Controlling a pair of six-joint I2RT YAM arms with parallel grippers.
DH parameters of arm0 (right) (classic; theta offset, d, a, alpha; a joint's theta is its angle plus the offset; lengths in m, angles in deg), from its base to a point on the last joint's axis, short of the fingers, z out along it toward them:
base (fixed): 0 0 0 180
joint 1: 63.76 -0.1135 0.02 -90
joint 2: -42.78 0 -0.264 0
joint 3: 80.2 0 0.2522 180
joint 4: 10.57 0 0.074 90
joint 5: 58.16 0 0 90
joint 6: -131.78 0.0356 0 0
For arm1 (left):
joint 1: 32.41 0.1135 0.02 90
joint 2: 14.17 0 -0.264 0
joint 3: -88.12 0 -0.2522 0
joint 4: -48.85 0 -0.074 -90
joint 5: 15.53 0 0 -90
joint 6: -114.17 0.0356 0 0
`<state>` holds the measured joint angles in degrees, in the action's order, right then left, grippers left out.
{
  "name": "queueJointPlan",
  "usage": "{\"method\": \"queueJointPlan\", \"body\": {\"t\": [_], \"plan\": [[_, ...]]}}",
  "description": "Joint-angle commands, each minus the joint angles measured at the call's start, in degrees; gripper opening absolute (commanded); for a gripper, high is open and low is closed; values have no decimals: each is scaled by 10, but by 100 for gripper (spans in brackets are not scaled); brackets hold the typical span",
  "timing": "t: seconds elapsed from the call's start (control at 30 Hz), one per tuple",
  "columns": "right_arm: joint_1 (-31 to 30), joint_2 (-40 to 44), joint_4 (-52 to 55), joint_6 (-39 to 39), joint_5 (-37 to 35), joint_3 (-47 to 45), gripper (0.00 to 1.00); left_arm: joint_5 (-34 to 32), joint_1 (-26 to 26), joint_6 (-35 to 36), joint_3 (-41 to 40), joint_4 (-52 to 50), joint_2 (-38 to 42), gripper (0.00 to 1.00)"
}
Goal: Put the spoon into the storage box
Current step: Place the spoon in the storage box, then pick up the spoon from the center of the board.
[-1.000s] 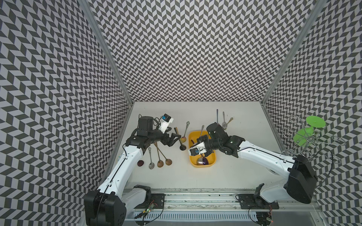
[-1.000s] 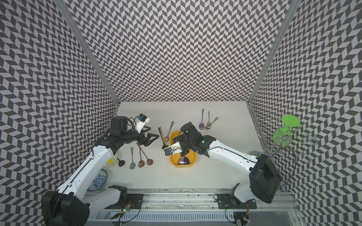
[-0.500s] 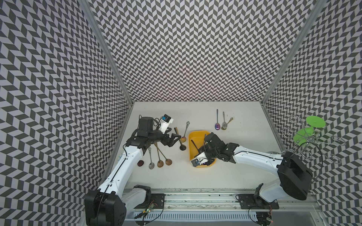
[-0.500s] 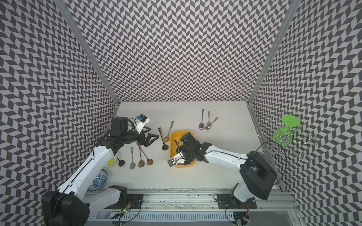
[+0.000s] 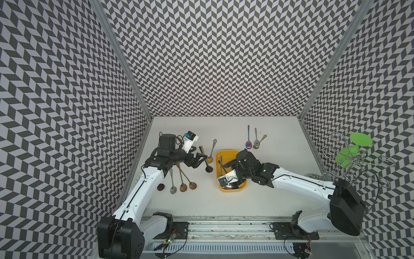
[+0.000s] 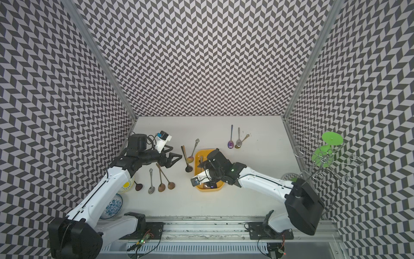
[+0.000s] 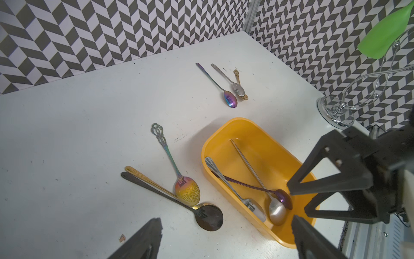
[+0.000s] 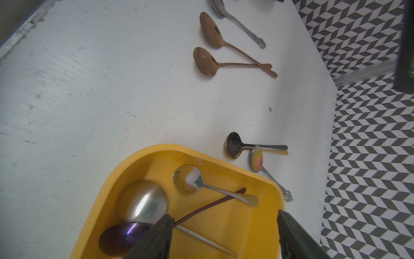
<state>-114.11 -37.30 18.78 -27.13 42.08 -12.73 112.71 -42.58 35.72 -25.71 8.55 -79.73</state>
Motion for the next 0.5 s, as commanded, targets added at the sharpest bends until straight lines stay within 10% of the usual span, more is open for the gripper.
{"method": "queueJointPlan", "body": {"t": [0.0, 0.47], "plan": [[2, 41, 13, 46, -40, 16, 78, -9, -6, -17, 14, 17, -16, 94], [29, 226, -92, 266, -125, -81, 92, -96, -39, -66, 94, -5, -136, 88]]}}
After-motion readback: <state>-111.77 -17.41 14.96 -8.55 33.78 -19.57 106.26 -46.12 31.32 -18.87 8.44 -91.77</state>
